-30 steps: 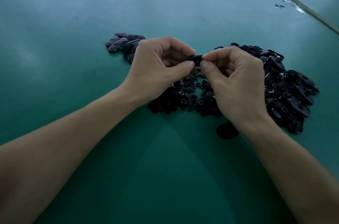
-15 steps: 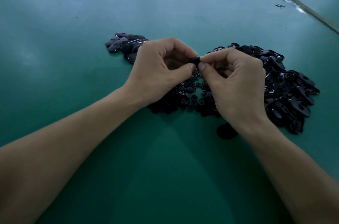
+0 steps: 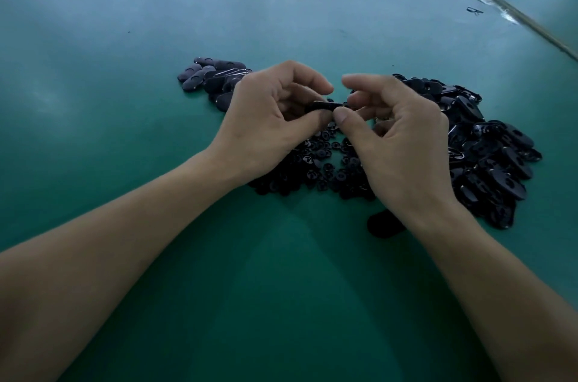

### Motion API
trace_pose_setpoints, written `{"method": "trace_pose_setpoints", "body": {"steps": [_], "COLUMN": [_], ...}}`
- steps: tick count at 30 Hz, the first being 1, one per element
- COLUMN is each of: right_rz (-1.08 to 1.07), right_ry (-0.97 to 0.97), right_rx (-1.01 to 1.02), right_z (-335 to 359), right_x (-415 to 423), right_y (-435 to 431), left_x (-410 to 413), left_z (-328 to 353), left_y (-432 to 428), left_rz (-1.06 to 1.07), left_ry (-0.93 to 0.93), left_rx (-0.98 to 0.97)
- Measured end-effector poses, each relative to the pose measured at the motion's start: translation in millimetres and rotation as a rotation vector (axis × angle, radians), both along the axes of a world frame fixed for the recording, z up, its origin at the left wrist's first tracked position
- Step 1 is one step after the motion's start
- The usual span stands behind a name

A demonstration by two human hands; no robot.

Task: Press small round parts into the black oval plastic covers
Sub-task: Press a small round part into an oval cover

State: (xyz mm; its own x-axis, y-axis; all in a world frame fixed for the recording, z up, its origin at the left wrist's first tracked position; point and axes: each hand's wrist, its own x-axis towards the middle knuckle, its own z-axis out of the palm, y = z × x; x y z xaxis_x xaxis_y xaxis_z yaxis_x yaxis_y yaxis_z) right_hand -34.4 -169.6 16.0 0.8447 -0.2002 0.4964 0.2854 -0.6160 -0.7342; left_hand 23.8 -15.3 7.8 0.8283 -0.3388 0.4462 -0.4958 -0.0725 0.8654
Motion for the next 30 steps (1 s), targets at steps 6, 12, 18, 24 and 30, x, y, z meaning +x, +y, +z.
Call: {"method": "trace_pose_setpoints", "body": {"steps": [6, 12, 18, 24, 30], "right_rz": [0.075, 0.112, 0.091, 0.044, 0.057], "right_ry": [0.033, 0.036, 0.046, 0.079, 0.069], "right_rx": [0.085, 0.130, 0.051, 0.015, 0.040], "right_z": [-1.7, -3.6, 0.3, 1.3, 4.2], "right_x": [4.9, 4.4, 3.2, 2.3, 1.0], "right_y": [-8.1, -10.5, -9.4, -5.1, -6.4], "left_x": [1.7, 4.4, 3.9, 3.7, 3.3], "left_z": [0.6, -1.0, -0.9, -1.1, -0.3], "left_y": [3.3, 3.7, 2.6, 2.1, 4.0], "left_rz": [-0.047, -0.031, -0.038, -0.010, -0.001], "left_ry": [0.067, 0.089, 0.084, 0.075, 0.068], "left_rx": [-0.020, -0.061, -0.043, -0.034, -0.039]}}
